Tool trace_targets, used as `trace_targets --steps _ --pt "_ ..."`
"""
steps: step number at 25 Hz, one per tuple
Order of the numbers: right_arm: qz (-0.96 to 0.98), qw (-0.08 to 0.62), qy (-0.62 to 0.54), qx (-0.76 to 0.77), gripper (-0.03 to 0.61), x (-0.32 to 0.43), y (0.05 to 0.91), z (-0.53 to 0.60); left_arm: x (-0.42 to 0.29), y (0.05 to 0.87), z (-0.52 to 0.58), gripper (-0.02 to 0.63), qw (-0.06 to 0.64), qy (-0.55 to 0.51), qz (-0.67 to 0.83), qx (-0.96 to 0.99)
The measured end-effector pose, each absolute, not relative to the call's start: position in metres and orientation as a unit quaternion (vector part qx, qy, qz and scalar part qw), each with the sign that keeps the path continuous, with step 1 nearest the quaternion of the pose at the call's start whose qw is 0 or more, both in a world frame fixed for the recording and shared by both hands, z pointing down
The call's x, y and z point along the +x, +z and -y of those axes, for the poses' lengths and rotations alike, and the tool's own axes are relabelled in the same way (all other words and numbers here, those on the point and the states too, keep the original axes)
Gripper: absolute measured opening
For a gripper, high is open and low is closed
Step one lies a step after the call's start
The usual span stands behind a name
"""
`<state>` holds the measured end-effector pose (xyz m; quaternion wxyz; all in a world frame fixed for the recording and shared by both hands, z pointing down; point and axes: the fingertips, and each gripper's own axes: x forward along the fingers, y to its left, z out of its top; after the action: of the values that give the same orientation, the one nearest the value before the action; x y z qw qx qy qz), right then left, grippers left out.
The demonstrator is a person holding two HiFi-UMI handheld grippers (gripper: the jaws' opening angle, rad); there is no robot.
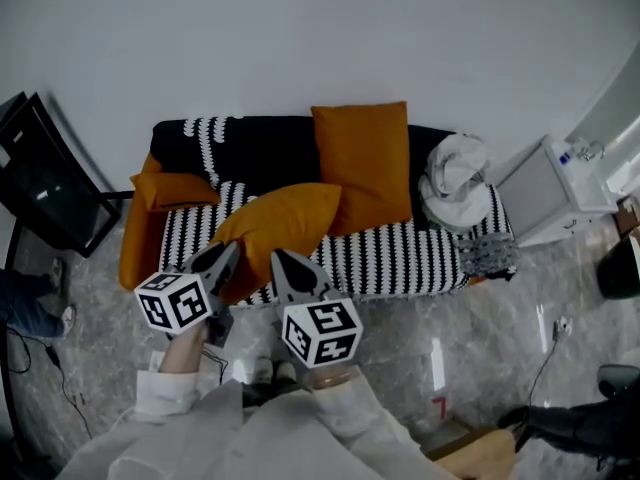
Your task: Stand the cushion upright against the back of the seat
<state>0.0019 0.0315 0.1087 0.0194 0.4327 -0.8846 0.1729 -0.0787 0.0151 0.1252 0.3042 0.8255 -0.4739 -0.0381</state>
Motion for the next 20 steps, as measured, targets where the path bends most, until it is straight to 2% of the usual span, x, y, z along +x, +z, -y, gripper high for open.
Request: trace_targets --steps 20 --pt "0.895 0.002 0.156 0.418 0.013 0.036 0.099 0.006 -0.056 0.096 0.023 0.040 0.266 -0.046 0.482 0.834"
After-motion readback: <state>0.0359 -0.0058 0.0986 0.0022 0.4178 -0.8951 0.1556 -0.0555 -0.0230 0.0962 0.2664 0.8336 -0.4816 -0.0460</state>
